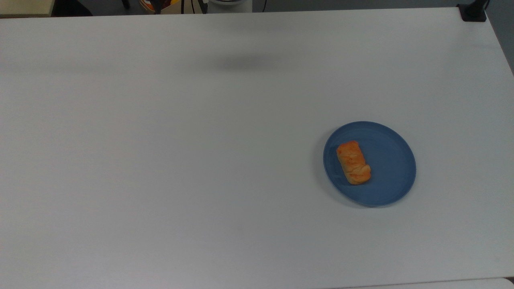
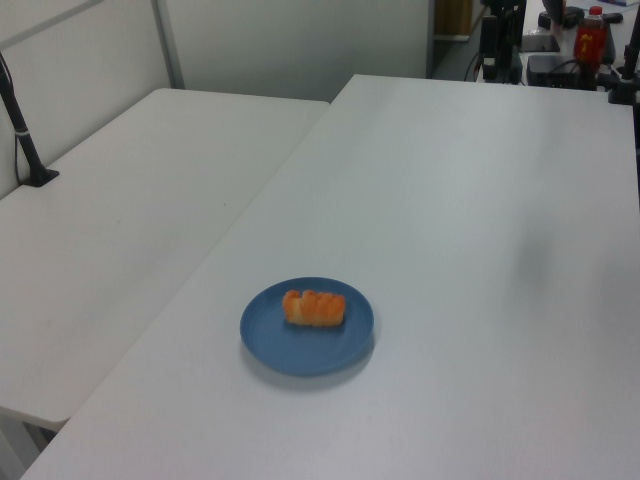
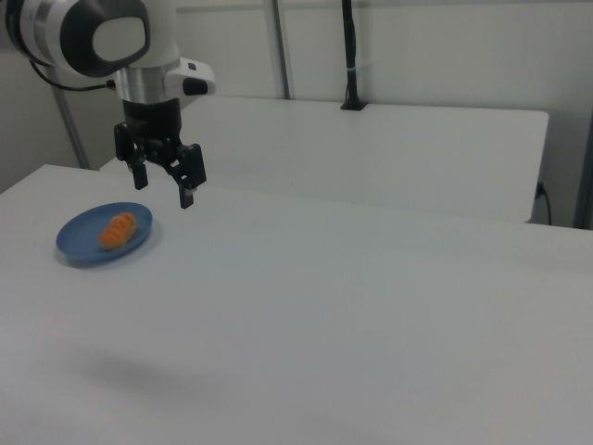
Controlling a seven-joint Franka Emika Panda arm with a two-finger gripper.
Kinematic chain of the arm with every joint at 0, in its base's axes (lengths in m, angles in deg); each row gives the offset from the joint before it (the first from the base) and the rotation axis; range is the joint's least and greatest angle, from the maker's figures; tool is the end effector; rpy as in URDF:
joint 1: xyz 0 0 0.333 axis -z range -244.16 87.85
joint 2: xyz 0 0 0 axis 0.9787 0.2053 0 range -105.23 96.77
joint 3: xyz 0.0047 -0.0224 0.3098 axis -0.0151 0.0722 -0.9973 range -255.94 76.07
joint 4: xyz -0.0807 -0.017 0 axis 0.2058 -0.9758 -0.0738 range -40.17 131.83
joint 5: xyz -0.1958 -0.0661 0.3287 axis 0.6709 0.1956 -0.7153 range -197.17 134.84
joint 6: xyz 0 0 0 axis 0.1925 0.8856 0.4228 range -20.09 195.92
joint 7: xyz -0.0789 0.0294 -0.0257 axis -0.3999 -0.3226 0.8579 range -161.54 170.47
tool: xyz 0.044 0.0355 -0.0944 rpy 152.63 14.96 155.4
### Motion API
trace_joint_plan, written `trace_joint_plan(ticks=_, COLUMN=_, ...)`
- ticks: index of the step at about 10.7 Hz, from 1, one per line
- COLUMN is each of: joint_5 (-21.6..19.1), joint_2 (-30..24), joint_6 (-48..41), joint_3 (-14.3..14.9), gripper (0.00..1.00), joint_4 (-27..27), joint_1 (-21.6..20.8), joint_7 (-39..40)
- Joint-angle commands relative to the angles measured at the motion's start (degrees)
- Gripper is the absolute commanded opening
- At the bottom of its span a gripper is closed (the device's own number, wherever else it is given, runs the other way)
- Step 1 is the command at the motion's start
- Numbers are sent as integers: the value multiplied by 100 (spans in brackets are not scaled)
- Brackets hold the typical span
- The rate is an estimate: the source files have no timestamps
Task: Put the bread on the table
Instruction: 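Move the gripper from above the table toward the blue plate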
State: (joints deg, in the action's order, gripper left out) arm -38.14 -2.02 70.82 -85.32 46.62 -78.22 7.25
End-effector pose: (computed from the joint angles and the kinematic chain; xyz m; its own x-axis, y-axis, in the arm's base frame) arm 0.5589 -0.0303 0.5890 0.9984 -0.0310 -0.0479 -0.0366 -0.9920 -0.1208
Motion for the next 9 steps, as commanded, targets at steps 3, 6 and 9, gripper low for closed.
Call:
trace_joint_plan(ticks=3, joint_5=39, joint_2=-45, joint_6=-60, joint_3=22, gripper=100, joint_4=17, joint_1=-63, joint_7=29)
trace_joint_plan(ticks=6, joint_5=48, joint_2=-10, joint_6=218, joint_3=-5, gripper=100, joint_4=26, joint_1=-63, joint_7=3)
trace_joint_plan(ticks=9, joint_5=47, joint_2=34, joint_6=309, joint_3=-22, gripper=100, joint_4=26, joint_1=-63, joint_7=11)
